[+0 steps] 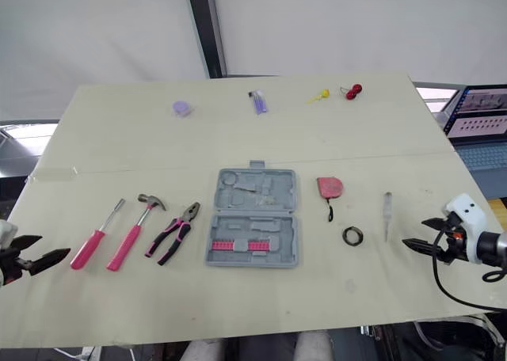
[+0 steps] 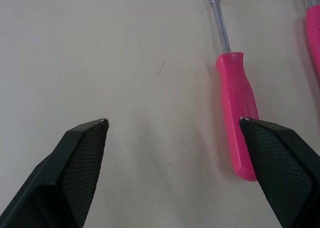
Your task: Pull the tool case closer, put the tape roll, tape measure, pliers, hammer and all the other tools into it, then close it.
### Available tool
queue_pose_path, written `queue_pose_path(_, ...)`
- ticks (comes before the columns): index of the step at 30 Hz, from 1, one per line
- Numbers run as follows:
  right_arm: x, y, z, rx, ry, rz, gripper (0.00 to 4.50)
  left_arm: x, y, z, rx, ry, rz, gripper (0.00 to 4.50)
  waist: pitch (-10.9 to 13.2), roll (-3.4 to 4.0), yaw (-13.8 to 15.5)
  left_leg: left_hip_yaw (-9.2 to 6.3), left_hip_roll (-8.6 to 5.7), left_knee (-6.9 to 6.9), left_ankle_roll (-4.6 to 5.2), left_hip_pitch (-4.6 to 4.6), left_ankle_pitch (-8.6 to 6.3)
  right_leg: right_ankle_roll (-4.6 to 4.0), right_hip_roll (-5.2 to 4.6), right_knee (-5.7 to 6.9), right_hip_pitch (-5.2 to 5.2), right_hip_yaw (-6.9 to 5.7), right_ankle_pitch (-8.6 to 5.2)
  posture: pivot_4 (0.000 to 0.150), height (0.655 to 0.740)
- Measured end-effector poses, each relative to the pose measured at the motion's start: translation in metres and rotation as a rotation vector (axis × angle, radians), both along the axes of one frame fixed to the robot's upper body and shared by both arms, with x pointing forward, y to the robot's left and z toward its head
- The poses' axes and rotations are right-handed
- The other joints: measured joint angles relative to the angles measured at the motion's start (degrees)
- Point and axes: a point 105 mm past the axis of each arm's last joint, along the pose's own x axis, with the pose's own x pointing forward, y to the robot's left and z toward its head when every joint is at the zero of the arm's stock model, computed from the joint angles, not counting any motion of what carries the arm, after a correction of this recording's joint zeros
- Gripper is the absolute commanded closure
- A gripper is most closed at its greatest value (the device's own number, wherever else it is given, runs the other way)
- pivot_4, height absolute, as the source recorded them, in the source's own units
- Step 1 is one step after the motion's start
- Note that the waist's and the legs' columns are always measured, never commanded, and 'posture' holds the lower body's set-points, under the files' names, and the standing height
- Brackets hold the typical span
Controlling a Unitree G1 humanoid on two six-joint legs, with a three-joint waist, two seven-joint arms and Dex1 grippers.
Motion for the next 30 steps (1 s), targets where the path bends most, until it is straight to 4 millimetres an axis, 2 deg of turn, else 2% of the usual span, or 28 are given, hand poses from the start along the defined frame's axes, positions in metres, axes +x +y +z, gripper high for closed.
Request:
queue_pose_path(10, 0.01, -0.001, 0.01, -0.016, -0.048, 0.003, 0.0, 0.0, 0.002, -0.001, 0.002, -0.008, 0.005, 0.03, 0.0, 0.0, -0.03, 0.01, 0.01, 0.0, 0.0, 0.01, 0.0, 0.0, 0.0, 0.02, 0.0, 0.0, 0.0, 0.15, 0.74)
queue_pose_path(30, 0.014, -0.004, 0.008, 0.003, -0.05, -0.012, 0.0, -0.005, 0.001, -0.009, 0.003, -0.001, 0.016, 0.03, 0.0, 0.0, -0.11, 0.01, 0.01, 0.02, 0.0, 0.01, 0.0, 0.0, 0.0, 0.05, 0.0, 0.0, 0.0, 0.15, 0.74)
